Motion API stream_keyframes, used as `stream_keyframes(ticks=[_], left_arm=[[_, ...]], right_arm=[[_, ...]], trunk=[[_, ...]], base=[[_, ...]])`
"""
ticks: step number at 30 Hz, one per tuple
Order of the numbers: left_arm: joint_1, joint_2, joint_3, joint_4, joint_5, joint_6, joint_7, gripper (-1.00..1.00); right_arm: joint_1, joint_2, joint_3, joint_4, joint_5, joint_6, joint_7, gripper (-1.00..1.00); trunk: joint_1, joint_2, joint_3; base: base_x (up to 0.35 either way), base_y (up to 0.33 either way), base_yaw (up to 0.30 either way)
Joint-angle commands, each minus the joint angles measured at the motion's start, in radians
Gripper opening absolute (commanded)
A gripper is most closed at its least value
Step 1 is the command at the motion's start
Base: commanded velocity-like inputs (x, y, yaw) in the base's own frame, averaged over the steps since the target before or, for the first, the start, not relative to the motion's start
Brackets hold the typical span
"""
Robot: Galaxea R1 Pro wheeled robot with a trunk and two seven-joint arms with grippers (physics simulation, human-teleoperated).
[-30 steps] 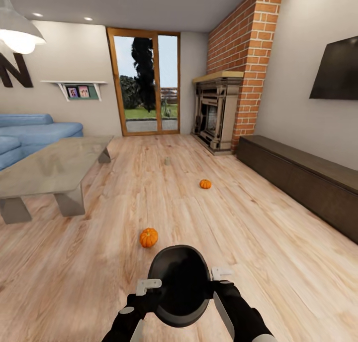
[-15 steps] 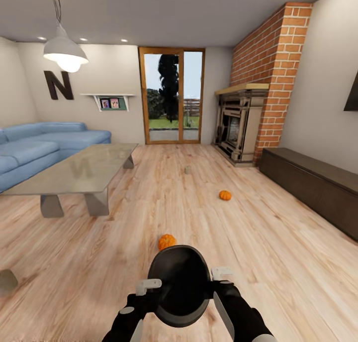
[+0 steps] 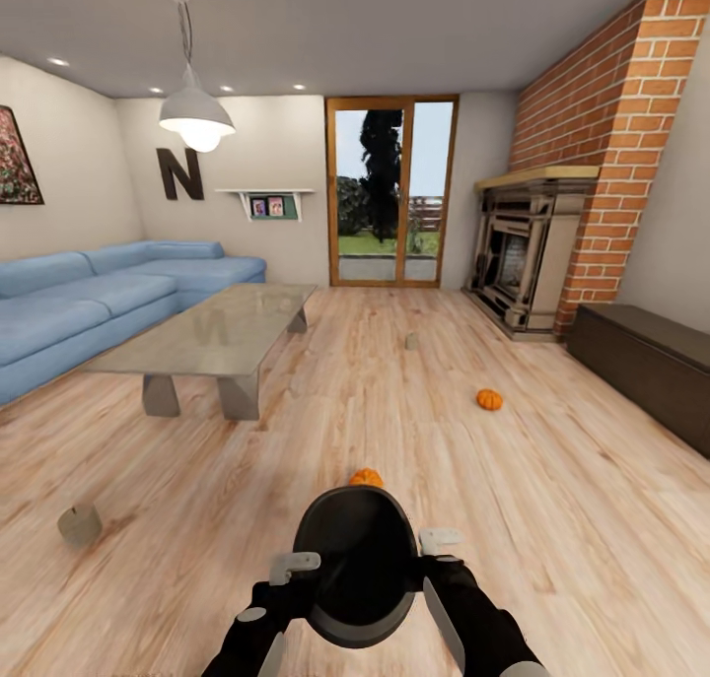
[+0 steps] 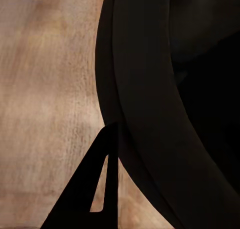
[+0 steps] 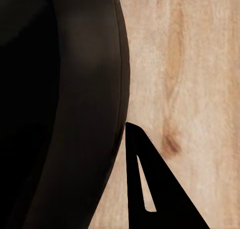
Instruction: Place each of the two pumpkins and all three candles from the living room inside a cabinet in the living room (use any cabinet), then make sure every cabinet is closed, and position the cauldron so it is next to a table in the living room.
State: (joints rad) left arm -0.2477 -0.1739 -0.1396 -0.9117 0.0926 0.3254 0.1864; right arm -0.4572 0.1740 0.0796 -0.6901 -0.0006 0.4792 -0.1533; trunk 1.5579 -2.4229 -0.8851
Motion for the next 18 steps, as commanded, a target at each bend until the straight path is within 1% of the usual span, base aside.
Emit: stream_keyframes(ticks=[1, 18], left_arm=[[-0.001, -0.001, 0.000, -0.001, 0.045, -0.002, -0.058, -1.00], [-0.001, -0.001, 0.000, -0.001, 0.045, -0.002, -0.058, -1.00]], right_arm=[[0.000, 0.000, 0.000, -0.002, -0.010, -0.002, 0.005, -1.00], [0.000, 0.000, 0.000, -0.002, -0.010, -0.002, 0.004, -1.00]], trunk=[[-0.004, 0.007, 0.003], [-0.069, 0.126, 0.057]], base=[[0.000, 0.000, 0.291], [0.000, 0.000, 0.290]])
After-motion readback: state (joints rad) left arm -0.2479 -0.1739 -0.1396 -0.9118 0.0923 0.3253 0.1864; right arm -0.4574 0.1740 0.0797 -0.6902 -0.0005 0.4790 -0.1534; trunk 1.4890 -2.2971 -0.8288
